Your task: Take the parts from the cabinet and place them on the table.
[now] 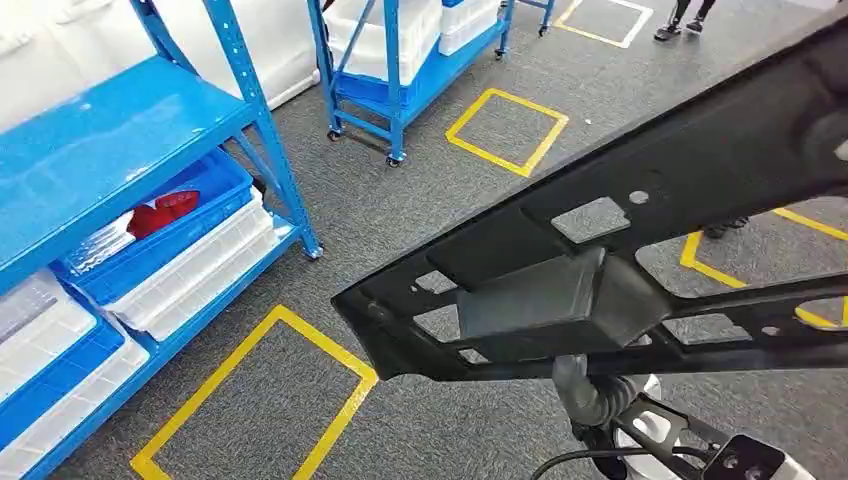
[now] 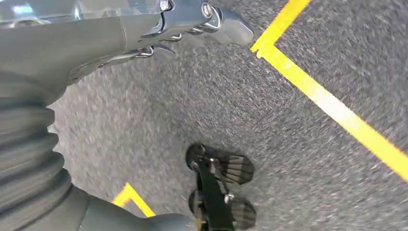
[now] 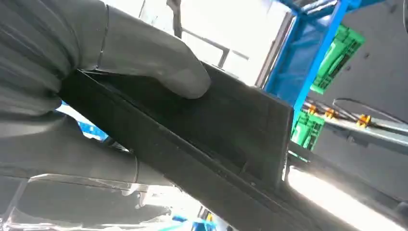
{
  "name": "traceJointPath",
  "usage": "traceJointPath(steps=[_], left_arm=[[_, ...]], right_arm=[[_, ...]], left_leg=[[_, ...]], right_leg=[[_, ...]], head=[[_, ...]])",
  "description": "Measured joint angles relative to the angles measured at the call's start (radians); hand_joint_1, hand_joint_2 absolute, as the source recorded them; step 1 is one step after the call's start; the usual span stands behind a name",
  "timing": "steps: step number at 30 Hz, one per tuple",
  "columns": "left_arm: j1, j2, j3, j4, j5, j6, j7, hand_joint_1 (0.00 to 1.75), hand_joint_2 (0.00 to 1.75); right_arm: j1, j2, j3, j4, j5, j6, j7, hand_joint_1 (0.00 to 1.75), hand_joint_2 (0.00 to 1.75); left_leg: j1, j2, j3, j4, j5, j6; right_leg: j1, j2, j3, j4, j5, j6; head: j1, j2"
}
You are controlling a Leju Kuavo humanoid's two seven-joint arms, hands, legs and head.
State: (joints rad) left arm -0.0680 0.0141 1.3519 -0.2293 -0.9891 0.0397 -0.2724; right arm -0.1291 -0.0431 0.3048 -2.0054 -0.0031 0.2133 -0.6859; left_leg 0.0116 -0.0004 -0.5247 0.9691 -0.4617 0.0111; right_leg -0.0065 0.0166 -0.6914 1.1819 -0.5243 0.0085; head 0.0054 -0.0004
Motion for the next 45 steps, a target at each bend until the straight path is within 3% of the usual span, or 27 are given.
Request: traceJointPath(steps=[2,3,5,6,7,12,14,15,17,18,19,21,22,23,27,28,29,30,32,33,34,36,37,38,42,43,45], left_arm=[[0.005,-0.002,0.0,0.0,-0.002,0.005,0.006,0.0,1.75],[0.006,-0.003,0.0,0.0,-0.004,0.007,0.013,0.0,1.75],[0.003,-0.006,0.0,0.0,-0.006,0.014,0.021,0.0,1.75],[0.003,-0.009,0.0,0.0,-0.006,0.015,0.024,0.0,1.75],[0.003,-0.01,0.0,0.0,-0.006,0.015,0.027,0.0,1.75],[0.001,-0.015,0.0,0.0,-0.002,0.021,0.036,0.0,1.75],[-0.001,-0.021,0.001,0.0,0.003,0.024,0.037,0.0,1.75],[0.001,-0.025,0.002,0.0,0.005,0.029,0.037,0.0,1.75],[0.008,-0.031,0.005,0.0,0.008,0.036,0.037,0.0,1.75],[0.011,-0.036,0.007,0.0,0.014,0.036,0.035,0.0,1.75],[0.011,-0.039,0.01,0.0,0.017,0.035,0.031,0.0,1.75],[0.01,-0.047,0.015,0.0,0.018,0.022,0.02,0.0,1.75],[0.01,-0.05,0.016,0.0,0.018,0.017,0.017,0.0,1.75],[0.01,-0.051,0.018,0.0,0.018,0.014,0.015,0.0,1.75],[0.007,-0.06,0.021,0.0,0.026,0.011,0.006,0.0,1.75],[0.004,-0.066,0.022,0.0,0.027,0.011,0.006,0.0,1.75],[0.003,-0.067,0.024,0.0,0.031,0.013,0.004,0.0,1.75],[0.006,-0.07,0.025,0.0,0.034,0.013,0.002,0.0,1.75],[0.01,-0.075,0.028,0.0,0.036,0.014,-0.001,0.0,1.75],[0.011,-0.079,0.028,0.0,0.036,0.014,-0.002,0.0,1.75],[0.01,-0.081,0.028,0.0,0.035,0.014,-0.005,0.0,1.75],[0.008,-0.087,0.028,0.0,0.026,0.011,-0.008,0.0,1.75],[0.008,-0.087,0.028,0.0,0.021,0.006,-0.008,0.0,1.75],[0.008,-0.087,0.028,0.0,0.017,0.001,-0.008,0.0,1.75],[0.008,-0.087,0.028,0.0,0.015,-0.004,-0.008,0.0,1.75],[0.007,-0.084,0.028,0.0,0.016,-0.003,-0.008,0.0,1.75],[0.005,-0.082,0.027,0.0,0.018,-0.002,-0.009,0.0,1.75]], right_arm=[[0.008,-0.002,0.0,0.0,0.0,-0.004,0.0,1.75,1.75],[0.012,-0.002,0.001,0.0,0.0,-0.006,0.0,1.75,1.75],[0.016,-0.002,0.003,-0.002,0.0,-0.01,0.0,1.75,1.75],[0.015,-0.002,0.005,-0.002,0.0,-0.016,0.0,1.75,1.75],[0.015,-0.002,0.005,-0.002,0.0,-0.018,0.0,1.75,1.75],[0.015,-0.004,0.015,-0.002,-0.016,-0.006,0.0,1.75,1.75],[0.011,-0.005,0.022,-0.002,-0.019,0.006,0.0,1.75,1.75],[0.009,-0.005,0.026,-0.001,-0.021,0.012,0.0,1.75,1.75],[0.006,-0.005,0.029,0.003,-0.029,0.024,0.0,1.75,1.75],[0.005,-0.005,0.03,0.007,-0.032,0.028,0.0,1.75,1.75],[0.003,-0.005,0.03,0.01,-0.033,0.031,0.0,1.75,1.75],[-0.004,-0.005,0.031,0.017,-0.033,0.035,0.0,1.75,1.75],[-0.007,-0.005,0.03,0.018,-0.033,0.034,0.0,1.75,1.75],[-0.011,-0.005,0.031,0.02,-0.034,0.034,0.0,1.75,1.75],[-0.012,-0.006,0.03,0.026,-0.055,0.041,0.0,1.75,1.75],[-0.011,-0.008,0.03,0.027,-0.055,0.046,0.0,1.75,1.75],[-0.016,-0.009,0.031,0.029,-0.057,0.053,0.0,1.75,1.75],[-0.023,-0.009,0.031,0.032,-0.058,0.056,0.0,1.75,1.75],[-0.026,-0.01,0.032,0.045,-0.058,0.057,0.0,1.75,1.75],[-0.026,-0.011,0.032,0.051,-0.056,0.055,0.0,1.75,1.75],[-0.027,-0.012,0.032,0.055,-0.054,0.053,0.0,1.75,1.75],[-0.031,-0.014,0.032,0.064,-0.047,0.044,0.0,1.75,1.75],[-0.031,-0.015,0.032,0.065,-0.045,0.034,0.0,1.75,1.75],[-0.033,-0.016,0.032,0.065,-0.043,0.027,0.0,1.75,1.75],[-0.032,-0.021,0.037,0.066,-0.036,-0.002,0.0,1.75,1.75],[-0.031,-0.021,0.039,0.065,-0.034,-0.005,0.0,1.75,1.75],[-0.033,-0.022,0.044,0.065,-0.033,-0.013,0.0,1.75,1.75]], left_leg=[[-0.002,0.029,-0.002,0.001,-0.001,0.001],[-0.002,0.04,-0.001,0.001,-0.002,-0.001],[-0.001,0.063,0.001,0.003,-0.005,-0.006],[-0.001,0.073,0.003,0.006,-0.009,-0.01],[-0.004,0.082,0.006,0.01,-0.013,-0.016],[-0.007,0.124,0.015,0.01,-0.025,-0.045],[0.002,0.037,-0.014,0.079,-0.077,-0.052],[0.002,0.017,-0.054,0.167,-0.124,-0.054],[0.002,0.009,-0.13,0.324,-0.18,-0.055],[0.002,0.009,-0.148,0.353,-0.175,-0.054],[0.002,0.008,-0.14,0.327,-0.146,-0.052],[0.002,-0.008,-0.067,0.156,-0.046,-0.043],[0.002,-0.046,-0.027,0.066,-0.004,-0.038],[0.002,-0.082,-0.015,0.035,-0.011,-0.033],[-0.003,-0.049,-0.011,0.018,-0.008,-0.016],[0.005,-0.03,-0.007,0.007,0.0,-0.006],[0.003,-0.022,-0.006,0.001,0.001,0.001],[-0.001,-0.007,-0.007,0.001,0.002,0.003],[-0.004,0.021,-0.008,0.002,0.0,0.005],[-0.004,0.034,-0.008,0.002,0.0,0.004],[-0.004,0.046,-0.008,0.002,-0.001,0.003],[-0.004,0.067,-0.005,0.005,-0.006,0.0],[-0.004,0.075,-0.002,0.007,-0.01,-0.004],[-0.007,0.082,0.0,0.01,-0.014,-0.01],[-0.013,0.121,0.008,0.014,-0.026,-0.031],[-0.01,0.115,0.006,0.019,-0.037,-0.042],[-0.003,0.03,-0.024,0.099,-0.089,-0.048]], right_leg=[[-0.005,-0.005,-0.066,0.138,-0.047,0.007],[-0.008,-0.006,-0.067,0.142,-0.037,0.009],[-0.011,-0.019,0.003,0.017,0.031,0.011],[-0.011,-0.043,0.065,-0.092,0.073,0.01],[-0.008,-0.089,0.106,-0.169,0.077,0.005],[0.003,-0.042,0.102,-0.18,0.082,-0.031],[-0.004,-0.026,0.104,-0.184,0.087,-0.04],[-0.003,-0.017,0.103,-0.184,0.087,-0.044],[0.001,0.008,0.102,-0.184,0.087,-0.046],[0.003,0.023,0.103,-0.183,0.088,-0.046],[0.003,0.035,0.104,-0.183,0.088,-0.045],[0.003,0.062,0.109,-0.181,0.087,-0.043],[0.002,0.073,0.111,-0.18,0.086,-0.04],[0.006,0.081,0.108,-0.176,0.085,-0.034],[-0.003,0.123,0.091,-0.18,0.096,-0.004],[-0.004,0.095,0.087,-0.163,0.085,-0.004],[0.002,0.045,0.068,-0.128,0.058,-0.002],[0.003,0.013,0.03,-0.049,0.011,0.002],[-0.002,-0.006,-0.05,0.117,-0.058,0.008],[-0.004,-0.008,-0.067,0.153,-0.061,0.009],[-0.006,-0.01,-0.057,0.136,-0.041,0.01],[-0.007,-0.026,0.029,-0.021,0.038,0.009],[-0.006,-0.05,0.083,-0.116,0.073,0.007],[0.0,-0.102,0.112,-0.174,0.064,0.001],[0.008,-0.061,0.106,-0.175,0.068,-0.023],[0.002,-0.049,0.112,-0.181,0.072,-0.03],[0.001,-0.029,0.113,-0.181,0.072,-0.035]], head=[[0.0,0.0],[-0.001,0.0],[0.0,0.0],[0.0,0.0],[0.0,0.0],[-0.001,0.0],[-0.007,0.0],[-0.007,0.0],[-0.007,0.0],[-0.006,0.0],[-0.007,0.0],[-0.007,0.0],[-0.008,0.0],[-0.006,0.0],[-0.006,0.0],[-0.006,0.0],[-0.002,0.0],[0.0,0.0],[0.0,0.0],[0.0,0.0],[0.0,0.0],[0.0,0.0],[0.001,0.0],[0.0,0.0],[-0.002,0.0],[-0.001,0.0],[-0.007,0.0]])
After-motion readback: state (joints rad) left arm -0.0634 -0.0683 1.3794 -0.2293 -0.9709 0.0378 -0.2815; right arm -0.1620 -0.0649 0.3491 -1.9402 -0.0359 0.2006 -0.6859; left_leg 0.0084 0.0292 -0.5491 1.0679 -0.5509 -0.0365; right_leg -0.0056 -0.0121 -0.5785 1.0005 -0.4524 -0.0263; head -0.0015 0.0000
